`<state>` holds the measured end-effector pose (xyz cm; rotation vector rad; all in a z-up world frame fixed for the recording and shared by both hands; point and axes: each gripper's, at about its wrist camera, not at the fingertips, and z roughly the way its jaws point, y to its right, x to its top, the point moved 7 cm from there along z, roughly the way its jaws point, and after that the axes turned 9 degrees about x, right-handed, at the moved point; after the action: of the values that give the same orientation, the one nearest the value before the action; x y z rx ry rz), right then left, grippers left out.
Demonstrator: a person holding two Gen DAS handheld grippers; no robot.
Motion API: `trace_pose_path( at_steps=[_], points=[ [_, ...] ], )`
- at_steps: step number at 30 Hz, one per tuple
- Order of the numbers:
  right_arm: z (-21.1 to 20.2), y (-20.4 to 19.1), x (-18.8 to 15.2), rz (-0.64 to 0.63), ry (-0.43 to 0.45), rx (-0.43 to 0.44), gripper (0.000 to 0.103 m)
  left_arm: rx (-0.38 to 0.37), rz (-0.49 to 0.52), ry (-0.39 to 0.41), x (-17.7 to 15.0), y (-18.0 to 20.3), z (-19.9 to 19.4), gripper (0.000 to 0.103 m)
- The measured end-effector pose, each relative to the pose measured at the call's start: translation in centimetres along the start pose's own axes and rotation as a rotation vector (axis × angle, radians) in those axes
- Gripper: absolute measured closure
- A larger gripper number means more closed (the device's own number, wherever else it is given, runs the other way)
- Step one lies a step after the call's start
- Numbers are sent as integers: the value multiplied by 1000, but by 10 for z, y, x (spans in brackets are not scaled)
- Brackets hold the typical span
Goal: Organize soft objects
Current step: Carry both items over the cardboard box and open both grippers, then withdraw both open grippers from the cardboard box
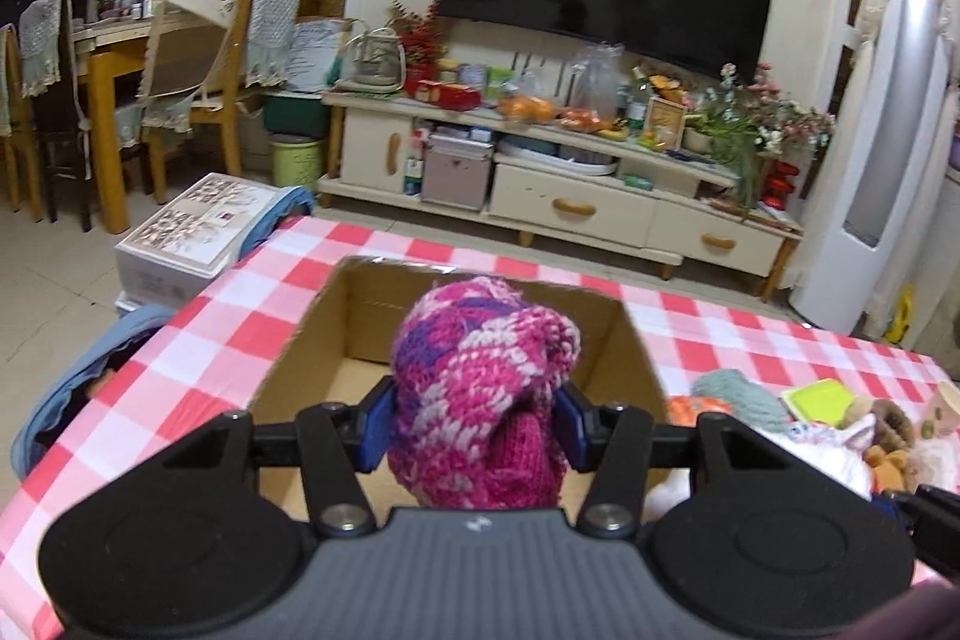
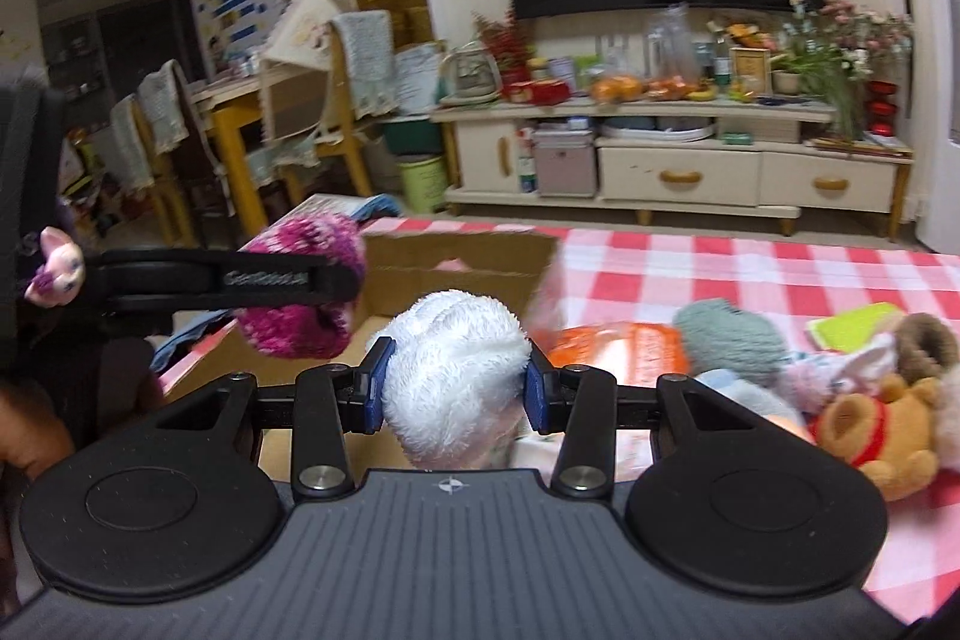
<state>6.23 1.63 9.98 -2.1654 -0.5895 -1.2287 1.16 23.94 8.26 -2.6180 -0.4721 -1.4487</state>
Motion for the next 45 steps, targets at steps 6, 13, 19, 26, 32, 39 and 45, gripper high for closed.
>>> trace_pose_path(
  at_steps=[6,13,19,26,32,39,45],
  points=[
    [11,-19,-9,-29,-39,50,41,45,-6,-12,2,-10,5,42],
    [1,-25,-16,-72,-34,48,11,81,34,36,6,-7,0,25],
    [-18,-6,-15,-75,-7,-16,2,61,35,39,9,-1,-1,20],
    [-17,20,-16,-13,12,-97,0,35,56,52,9,12,-6,16],
    [-19,25,-20,24,23,-139,0,15,90,70,9,28,-10,9],
    [-27,24,-21,42,38,-171,0,1,145,92,6,51,-15,7],
    [-32,27,-21,74,59,-201,0,-12,181,105,3,70,-19,6]
  ],
)
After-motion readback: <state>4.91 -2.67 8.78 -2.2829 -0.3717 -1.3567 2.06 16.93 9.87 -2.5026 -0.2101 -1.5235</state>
